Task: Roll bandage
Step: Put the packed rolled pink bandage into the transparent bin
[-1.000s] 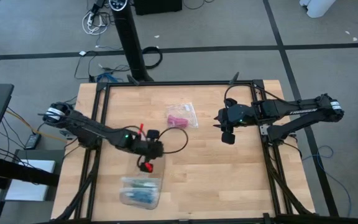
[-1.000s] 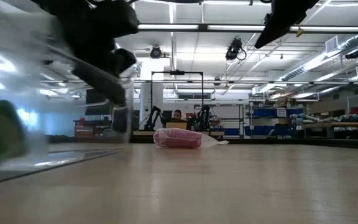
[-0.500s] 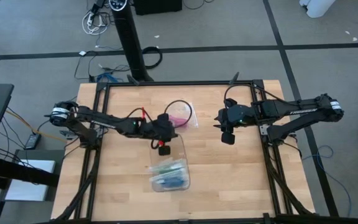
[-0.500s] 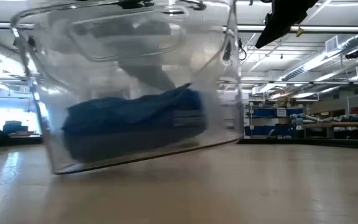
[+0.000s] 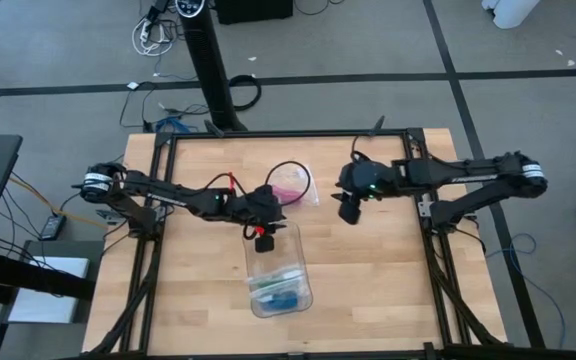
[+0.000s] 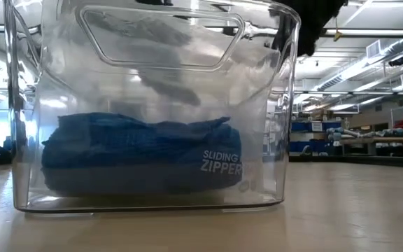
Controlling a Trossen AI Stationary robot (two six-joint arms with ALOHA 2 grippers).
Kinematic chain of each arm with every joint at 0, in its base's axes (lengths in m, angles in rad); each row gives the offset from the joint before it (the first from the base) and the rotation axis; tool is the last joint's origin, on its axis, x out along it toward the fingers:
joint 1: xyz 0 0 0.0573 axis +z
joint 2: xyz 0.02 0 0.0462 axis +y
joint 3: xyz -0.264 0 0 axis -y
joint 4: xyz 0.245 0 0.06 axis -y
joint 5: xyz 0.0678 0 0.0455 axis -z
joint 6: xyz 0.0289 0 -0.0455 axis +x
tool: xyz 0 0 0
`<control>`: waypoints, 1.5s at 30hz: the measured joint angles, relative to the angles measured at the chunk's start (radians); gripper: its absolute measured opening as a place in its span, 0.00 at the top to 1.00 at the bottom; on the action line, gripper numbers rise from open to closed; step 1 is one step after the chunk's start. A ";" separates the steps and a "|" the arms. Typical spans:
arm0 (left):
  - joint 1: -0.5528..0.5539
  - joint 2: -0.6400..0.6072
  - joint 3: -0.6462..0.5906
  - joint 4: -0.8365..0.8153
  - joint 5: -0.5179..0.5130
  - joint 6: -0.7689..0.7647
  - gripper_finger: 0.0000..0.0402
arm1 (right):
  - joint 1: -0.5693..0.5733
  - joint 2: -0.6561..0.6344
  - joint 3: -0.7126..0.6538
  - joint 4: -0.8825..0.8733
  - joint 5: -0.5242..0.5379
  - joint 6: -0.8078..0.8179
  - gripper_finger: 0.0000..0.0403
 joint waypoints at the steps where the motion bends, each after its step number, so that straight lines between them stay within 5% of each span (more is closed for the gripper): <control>1: 0.000 -0.005 0.000 0.001 0.006 0.000 0.70 | -0.017 0.016 -0.014 0.035 0.000 0.007 0.60; 14: 0.000 -0.298 -0.031 0.088 0.062 -0.027 0.62 | -0.272 0.292 -0.308 0.658 -0.159 0.175 0.58; 20: 0.000 -0.342 -0.161 0.343 0.217 -0.161 0.61 | -0.321 0.462 -0.297 0.753 -0.156 0.209 0.57; 32: 0.000 -0.390 -0.346 0.555 0.222 -0.285 0.61 | -0.355 0.609 -0.272 0.914 -0.219 0.271 0.48; 45: 0.000 -0.392 -0.351 0.573 0.260 -0.285 0.61 | -0.354 0.696 -0.272 1.099 -0.394 0.287 0.75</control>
